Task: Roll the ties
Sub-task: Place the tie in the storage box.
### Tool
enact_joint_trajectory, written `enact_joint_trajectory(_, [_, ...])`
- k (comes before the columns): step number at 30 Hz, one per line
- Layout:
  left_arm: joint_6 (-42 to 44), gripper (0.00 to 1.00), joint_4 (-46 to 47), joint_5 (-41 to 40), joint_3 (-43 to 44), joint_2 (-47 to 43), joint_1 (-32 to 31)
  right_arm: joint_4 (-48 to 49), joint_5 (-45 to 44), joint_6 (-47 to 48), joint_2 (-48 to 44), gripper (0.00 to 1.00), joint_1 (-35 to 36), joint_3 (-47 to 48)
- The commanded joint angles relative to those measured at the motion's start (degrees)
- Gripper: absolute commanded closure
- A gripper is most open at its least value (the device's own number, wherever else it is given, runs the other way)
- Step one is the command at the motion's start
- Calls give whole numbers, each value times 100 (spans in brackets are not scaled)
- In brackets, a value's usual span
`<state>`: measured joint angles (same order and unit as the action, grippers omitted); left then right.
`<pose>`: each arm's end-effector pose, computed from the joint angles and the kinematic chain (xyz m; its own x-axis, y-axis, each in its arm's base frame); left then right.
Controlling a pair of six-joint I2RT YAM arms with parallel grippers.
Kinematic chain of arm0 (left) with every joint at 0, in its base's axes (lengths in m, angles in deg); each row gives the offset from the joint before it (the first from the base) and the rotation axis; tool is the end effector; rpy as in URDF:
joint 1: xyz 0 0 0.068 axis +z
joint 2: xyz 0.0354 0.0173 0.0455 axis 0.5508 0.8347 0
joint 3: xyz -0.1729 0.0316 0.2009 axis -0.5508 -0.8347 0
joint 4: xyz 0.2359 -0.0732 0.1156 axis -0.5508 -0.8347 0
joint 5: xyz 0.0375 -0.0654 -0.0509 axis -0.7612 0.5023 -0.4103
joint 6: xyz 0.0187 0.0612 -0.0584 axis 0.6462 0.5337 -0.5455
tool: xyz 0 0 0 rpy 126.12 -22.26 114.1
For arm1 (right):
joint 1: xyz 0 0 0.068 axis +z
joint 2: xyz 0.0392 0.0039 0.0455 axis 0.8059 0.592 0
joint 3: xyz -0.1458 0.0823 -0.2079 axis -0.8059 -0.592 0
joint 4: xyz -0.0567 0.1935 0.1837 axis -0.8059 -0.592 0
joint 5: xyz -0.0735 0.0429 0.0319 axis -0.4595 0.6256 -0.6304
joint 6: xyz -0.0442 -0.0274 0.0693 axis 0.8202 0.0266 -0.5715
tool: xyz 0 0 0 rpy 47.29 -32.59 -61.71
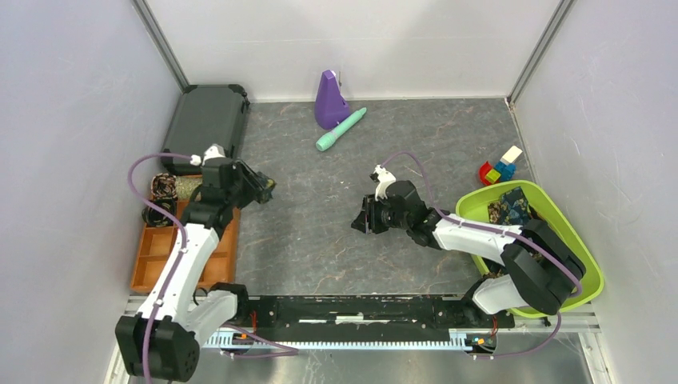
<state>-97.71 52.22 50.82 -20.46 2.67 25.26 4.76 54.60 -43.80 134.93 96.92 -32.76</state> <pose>0.2501 -0.0326 0.2449 -0.5143 -0.5954 -0.6172 -0.3112 0.8002 -0.5126 0.2285 0.2368 0.1464 -0.7862 0.0239 -0.6176 -0.4242 0.7059 0.5673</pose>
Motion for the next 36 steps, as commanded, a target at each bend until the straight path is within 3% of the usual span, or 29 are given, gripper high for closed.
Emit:
enact_joint_trajectory(1, [612, 64, -77, 121, 514, 280, 645, 187, 54, -11, -185, 59, -23, -85])
enact_joint_trajectory(11, [415, 63, 476, 492, 816, 847, 2230, 389, 173, -77, -97, 59, -20, -229])
enact_joint_trajectory(16, [-25, 64, 1307, 918, 568, 1260, 2783, 551, 269, -129, -47, 59, -23, -271])
enact_joint_trajectory(27, [-205, 64, 1934, 749, 790, 2264, 2952, 664, 329, -123, -37, 60, -24, -429])
enact_joint_trajectory(36, [-275, 63, 2125, 273, 460, 2530, 2951, 793, 407, -158, 55, 60, -24, -474])
